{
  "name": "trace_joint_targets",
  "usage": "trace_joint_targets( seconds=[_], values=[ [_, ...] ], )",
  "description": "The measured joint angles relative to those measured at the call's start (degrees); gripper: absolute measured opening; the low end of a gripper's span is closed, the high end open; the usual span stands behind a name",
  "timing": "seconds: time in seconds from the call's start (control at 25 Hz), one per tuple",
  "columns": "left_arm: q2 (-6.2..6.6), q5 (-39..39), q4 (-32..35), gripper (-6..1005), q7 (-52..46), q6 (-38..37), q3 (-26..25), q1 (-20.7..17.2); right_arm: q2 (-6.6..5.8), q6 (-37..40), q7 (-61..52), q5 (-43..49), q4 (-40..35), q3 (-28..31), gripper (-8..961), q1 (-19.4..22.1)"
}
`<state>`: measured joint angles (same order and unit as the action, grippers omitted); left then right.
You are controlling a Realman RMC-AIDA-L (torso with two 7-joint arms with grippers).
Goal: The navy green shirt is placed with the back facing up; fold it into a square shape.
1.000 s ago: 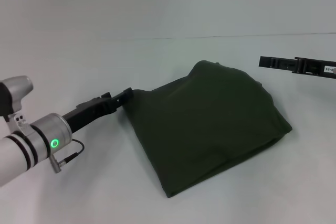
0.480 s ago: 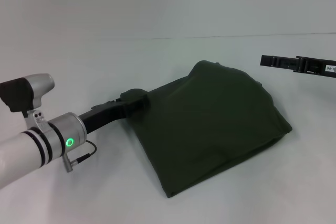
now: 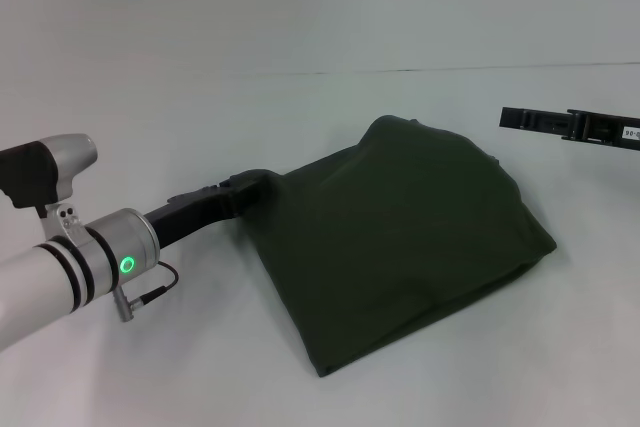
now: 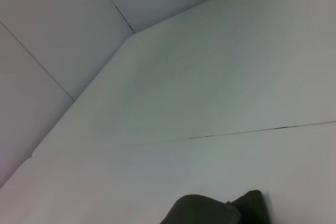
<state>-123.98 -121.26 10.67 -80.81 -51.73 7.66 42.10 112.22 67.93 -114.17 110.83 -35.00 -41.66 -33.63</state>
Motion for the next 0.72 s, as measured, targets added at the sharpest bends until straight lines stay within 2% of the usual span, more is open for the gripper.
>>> trace_joint_targets(
  seconds=[0.04,0.28,0.72],
  values=[
    [0.00,-0.04,0.07,699,-0.01,0.03,0.01,0.00,0.00,0.00,0.00,0.00,0.00,0.00,905,0.04],
    [-0.03,-0.41,-0.19,448,-0.12,0.10,0.13,0.40,0.01,0.00,0.00,-0.01,0.02,0.00,899,0.25],
    [-0.11,-0.06,0.15,174,-0.33,0.15,0.60,0.35,0.01,0.01,0.00,-0.01,0.02,0.00,899,0.32]
  ],
)
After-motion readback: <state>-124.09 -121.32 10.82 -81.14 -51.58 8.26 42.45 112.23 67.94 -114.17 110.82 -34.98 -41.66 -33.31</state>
